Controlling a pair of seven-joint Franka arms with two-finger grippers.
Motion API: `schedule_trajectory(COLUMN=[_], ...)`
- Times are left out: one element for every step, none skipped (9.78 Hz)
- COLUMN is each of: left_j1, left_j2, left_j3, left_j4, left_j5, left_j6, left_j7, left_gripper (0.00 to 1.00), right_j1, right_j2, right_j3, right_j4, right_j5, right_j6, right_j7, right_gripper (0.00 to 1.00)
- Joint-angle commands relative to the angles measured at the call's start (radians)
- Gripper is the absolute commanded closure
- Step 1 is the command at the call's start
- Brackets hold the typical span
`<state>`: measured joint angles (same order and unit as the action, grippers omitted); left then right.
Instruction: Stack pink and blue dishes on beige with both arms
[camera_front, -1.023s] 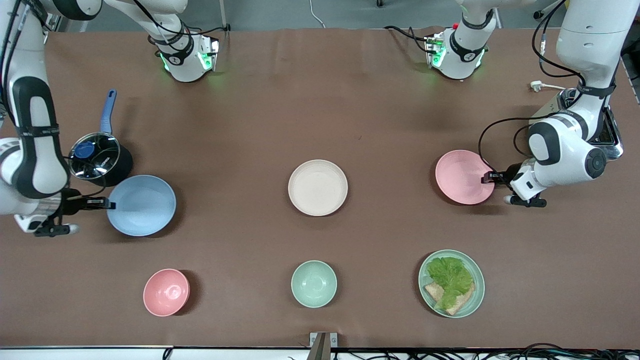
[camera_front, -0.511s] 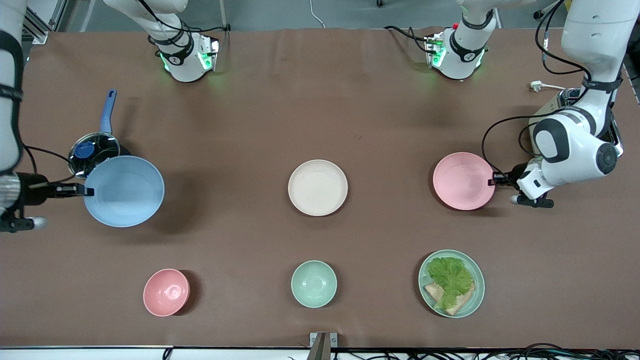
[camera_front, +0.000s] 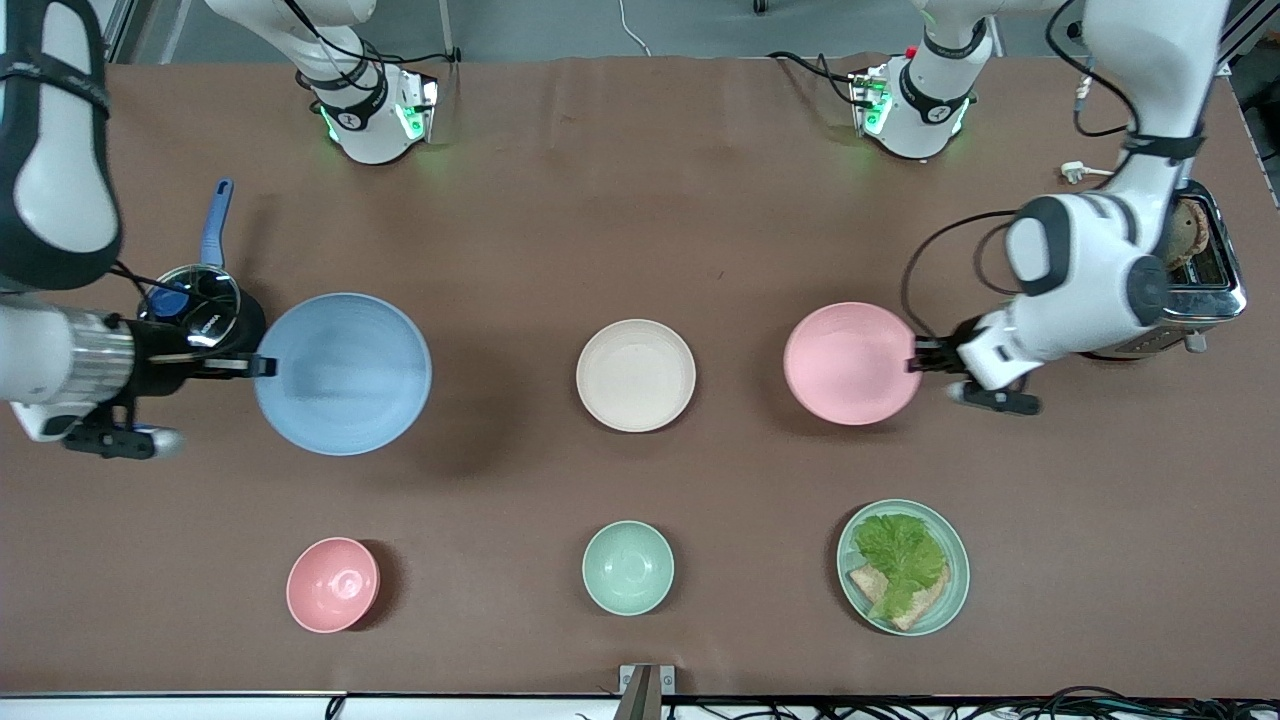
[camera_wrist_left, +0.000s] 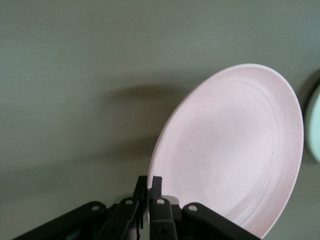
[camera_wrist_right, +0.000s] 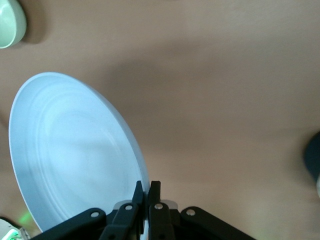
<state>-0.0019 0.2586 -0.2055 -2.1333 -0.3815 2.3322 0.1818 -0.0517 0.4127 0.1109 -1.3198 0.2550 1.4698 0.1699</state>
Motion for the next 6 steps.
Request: schedule_trajectory(left_j1=[-0.001,-0.009,-0.019,-0.039,-0.059,-0.096], left_j2=[0.132,0.195,0.236,0.246,0.255,0.284], left_j3=[-0.165,-0.229,-0.282,-0.305,-0.319,-0.330], left_j4=[0.019,0.033,0.035,0.039,0.062,0.100], left_j5=[-0.014,0.001,0.035,0.070,0.108,0.162], left_j6=[0.179,0.287,0.371,0.397,0.397,0.397], left_j7=[-0.194,-0.308,-0.397,-0.485,-0.569,-0.667], left_gripper=[1.00,1.00,1.00,1.00,1.00,1.00], right_j1=[-0.011,-0.010,-0.005,0.004,0.013,0.022], right_j2=[-0.005,-0.002,0.001,0.002,0.003,0.003], right_j3=[0.074,0.104,0.130,0.145,0.150,0.154], right_j4=[-0.007,-0.013,-0.025,-0.045,-0.064,-0.065], right_j5=[-0.013,0.001,0.003,0.003,0.003,0.003], right_j6=[0.035,0.058,0.079,0.108,0.133,0.144], right_j7=[0.069,0.077,0.079,0.079,0.079,0.079], right_gripper=[1.00,1.00,1.00,1.00,1.00,1.00])
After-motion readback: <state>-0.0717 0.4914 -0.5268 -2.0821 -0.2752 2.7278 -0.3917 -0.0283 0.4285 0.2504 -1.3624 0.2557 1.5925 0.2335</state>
